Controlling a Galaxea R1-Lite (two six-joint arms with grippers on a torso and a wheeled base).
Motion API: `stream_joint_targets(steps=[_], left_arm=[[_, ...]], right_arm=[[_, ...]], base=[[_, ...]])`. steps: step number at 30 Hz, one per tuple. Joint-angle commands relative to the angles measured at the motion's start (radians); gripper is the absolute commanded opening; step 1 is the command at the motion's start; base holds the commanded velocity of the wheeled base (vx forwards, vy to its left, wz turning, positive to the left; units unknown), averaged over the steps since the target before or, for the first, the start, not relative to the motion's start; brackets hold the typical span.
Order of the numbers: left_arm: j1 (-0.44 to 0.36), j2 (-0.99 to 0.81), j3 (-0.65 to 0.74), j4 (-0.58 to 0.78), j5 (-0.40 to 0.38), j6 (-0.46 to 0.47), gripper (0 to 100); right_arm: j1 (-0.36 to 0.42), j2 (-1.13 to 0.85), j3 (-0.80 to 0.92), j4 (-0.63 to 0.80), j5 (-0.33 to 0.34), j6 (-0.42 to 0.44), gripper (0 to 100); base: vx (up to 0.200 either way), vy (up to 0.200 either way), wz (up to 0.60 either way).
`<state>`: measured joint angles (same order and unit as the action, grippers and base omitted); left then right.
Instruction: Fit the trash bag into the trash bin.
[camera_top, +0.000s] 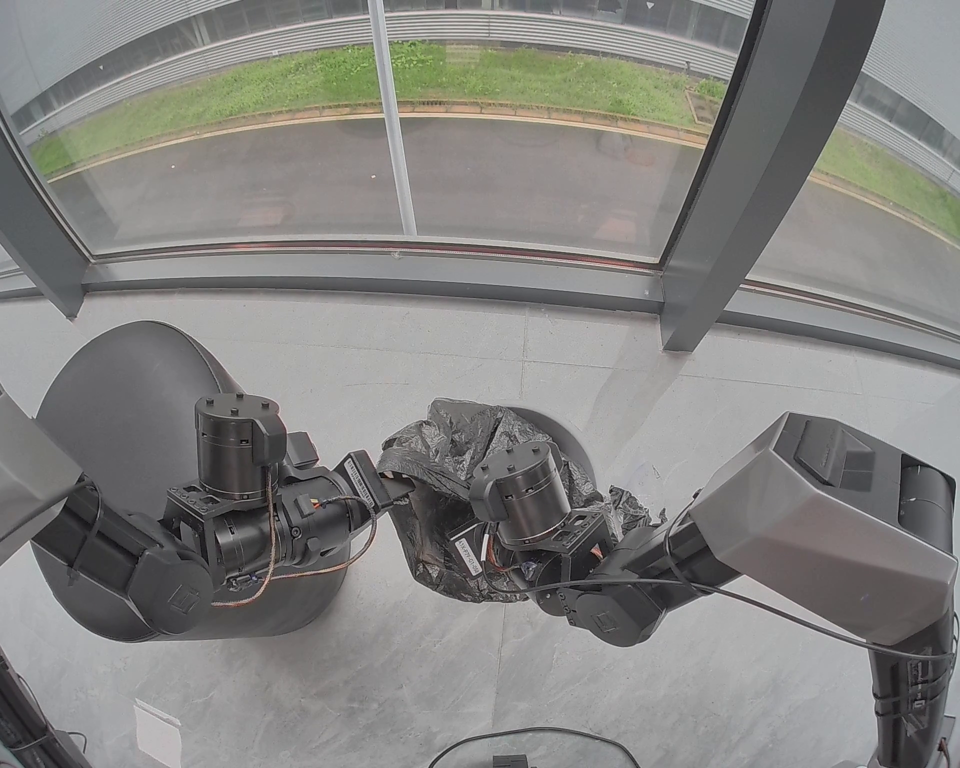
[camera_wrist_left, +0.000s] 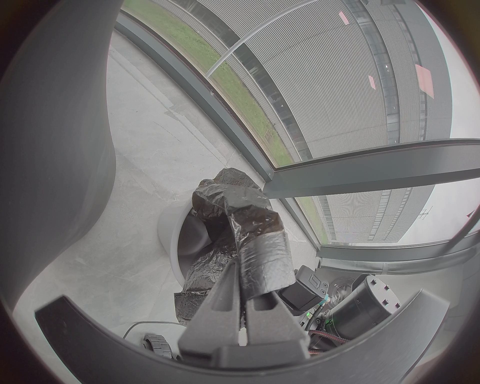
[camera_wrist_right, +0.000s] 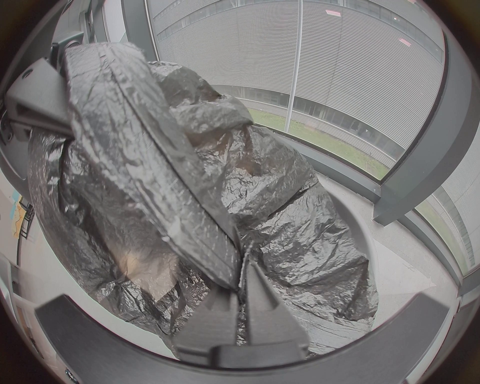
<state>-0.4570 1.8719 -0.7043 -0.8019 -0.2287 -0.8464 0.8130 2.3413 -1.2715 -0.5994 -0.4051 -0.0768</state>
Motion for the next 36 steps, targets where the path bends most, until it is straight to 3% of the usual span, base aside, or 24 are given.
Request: stream_joint_targets(steps=[1, 12, 16, 22, 30, 36], left_arm=[[0.0, -0.002, 0.0, 0.0, 0.0, 0.0, 0], [-0.008, -0.004, 0.012, 0.001, 0.003, 0.013, 0], [-0.023, 0.009, 0.051, 0.001, 0.02, 0.148, 0], [-0.029, 0.041, 0.109, 0.0, 0.144, 0.385, 0], [-0.022, 0.09, 0.069, -0.002, 0.147, 0.464, 0], [-0.02, 0.131, -0.004, -0.002, 0.15, 0.466, 0]], right_arm=[[0.0, -0.008, 0.006, 0.0, 0.0, 0.002, 0], [-0.028, -0.119, 0.087, 0.001, -0.003, -0.009, 0], [-0.075, -0.184, 0.142, 0.0, -0.009, -0.02, 0], [-0.138, -0.238, 0.184, -0.003, -0.011, -0.014, 0], [-0.178, -0.142, 0.149, -0.191, 0.0, -0.024, 0], [-0.213, -0.089, 0.09, -0.212, 0.002, -0.029, 0]], base=[[0.0, 0.0, 0.0], [0.0, 0.0, 0.0], [0.0, 0.0, 0.0], [0.0, 0.0, 0.0], [0.0, 0.0, 0.0], [0.0, 0.0, 0.0]])
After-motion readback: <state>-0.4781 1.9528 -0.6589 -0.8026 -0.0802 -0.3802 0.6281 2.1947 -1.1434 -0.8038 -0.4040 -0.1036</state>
